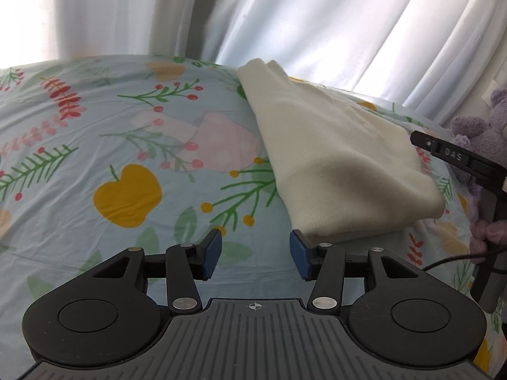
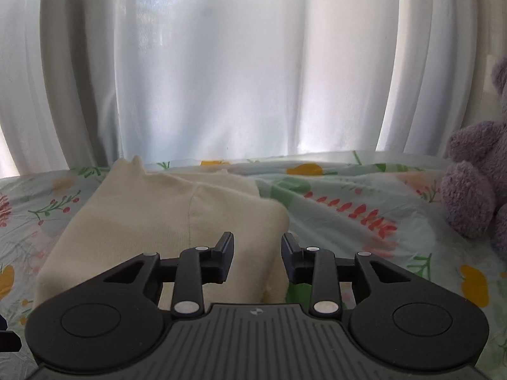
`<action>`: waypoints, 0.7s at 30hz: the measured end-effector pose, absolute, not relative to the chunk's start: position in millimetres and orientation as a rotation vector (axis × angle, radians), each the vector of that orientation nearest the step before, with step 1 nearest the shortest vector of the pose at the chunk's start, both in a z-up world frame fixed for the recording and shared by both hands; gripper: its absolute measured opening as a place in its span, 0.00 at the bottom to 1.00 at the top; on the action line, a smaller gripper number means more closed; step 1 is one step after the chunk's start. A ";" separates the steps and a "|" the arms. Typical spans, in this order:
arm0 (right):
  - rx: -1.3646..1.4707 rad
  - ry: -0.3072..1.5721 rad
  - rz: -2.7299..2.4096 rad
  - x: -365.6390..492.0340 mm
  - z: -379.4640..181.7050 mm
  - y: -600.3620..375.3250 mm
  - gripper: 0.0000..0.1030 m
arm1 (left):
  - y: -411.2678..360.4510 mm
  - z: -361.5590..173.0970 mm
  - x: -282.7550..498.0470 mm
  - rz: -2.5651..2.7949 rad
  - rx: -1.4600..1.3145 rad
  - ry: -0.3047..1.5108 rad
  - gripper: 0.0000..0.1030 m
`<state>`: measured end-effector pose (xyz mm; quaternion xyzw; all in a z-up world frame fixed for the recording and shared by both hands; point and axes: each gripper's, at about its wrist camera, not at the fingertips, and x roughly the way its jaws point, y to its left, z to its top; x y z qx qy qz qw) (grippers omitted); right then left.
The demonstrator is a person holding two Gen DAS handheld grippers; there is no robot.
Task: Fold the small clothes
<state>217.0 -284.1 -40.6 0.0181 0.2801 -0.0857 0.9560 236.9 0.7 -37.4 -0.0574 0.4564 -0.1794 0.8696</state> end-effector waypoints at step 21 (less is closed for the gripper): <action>0.047 0.624 0.061 200.7 -43.1 -271.4 0.50 | -21.8 -10.2 258.8 -0.384 -0.070 0.921 0.65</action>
